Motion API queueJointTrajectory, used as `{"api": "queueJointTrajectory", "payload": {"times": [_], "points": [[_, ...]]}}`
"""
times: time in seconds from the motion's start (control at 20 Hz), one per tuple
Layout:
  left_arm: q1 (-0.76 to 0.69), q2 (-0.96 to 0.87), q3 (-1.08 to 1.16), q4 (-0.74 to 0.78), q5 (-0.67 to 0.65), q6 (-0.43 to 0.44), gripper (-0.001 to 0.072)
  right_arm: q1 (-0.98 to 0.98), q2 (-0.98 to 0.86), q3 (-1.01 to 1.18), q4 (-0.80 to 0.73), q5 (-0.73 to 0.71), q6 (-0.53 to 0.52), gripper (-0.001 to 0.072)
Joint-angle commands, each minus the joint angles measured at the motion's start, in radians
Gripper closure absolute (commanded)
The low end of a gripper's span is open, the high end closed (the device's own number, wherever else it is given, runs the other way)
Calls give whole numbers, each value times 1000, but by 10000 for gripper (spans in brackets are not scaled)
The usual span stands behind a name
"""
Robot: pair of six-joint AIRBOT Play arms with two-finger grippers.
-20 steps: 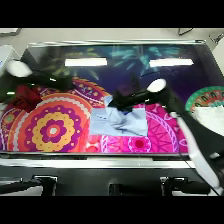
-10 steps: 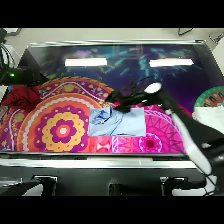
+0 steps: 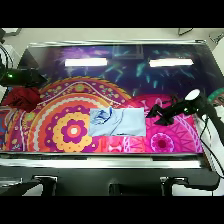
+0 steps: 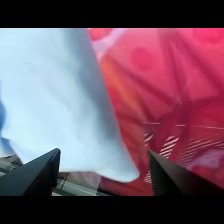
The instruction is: Fold the clothes and pants, and hang the long-sleeved shirts on hangers.
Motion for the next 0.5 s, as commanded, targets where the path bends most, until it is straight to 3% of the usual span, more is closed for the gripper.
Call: {"api": "queueJointTrajectory", "payload": {"times": [0.0, 0.25, 0.35, 0.45], "points": [[1, 1, 1, 1, -7, 0, 675, -4, -54, -84, 121, -86, -164, 153], [1, 1, 1, 1, -7, -10, 675, -3, -140, -84, 291, -78, -267, 203], [1, 1, 1, 1, -7, -10, 675, -3, -162, -84, 354, -76, -289, 291], [1, 1, 1, 1, -8, -11, 675, -3, -166, -83, 415, -47, -333, 470]]}}
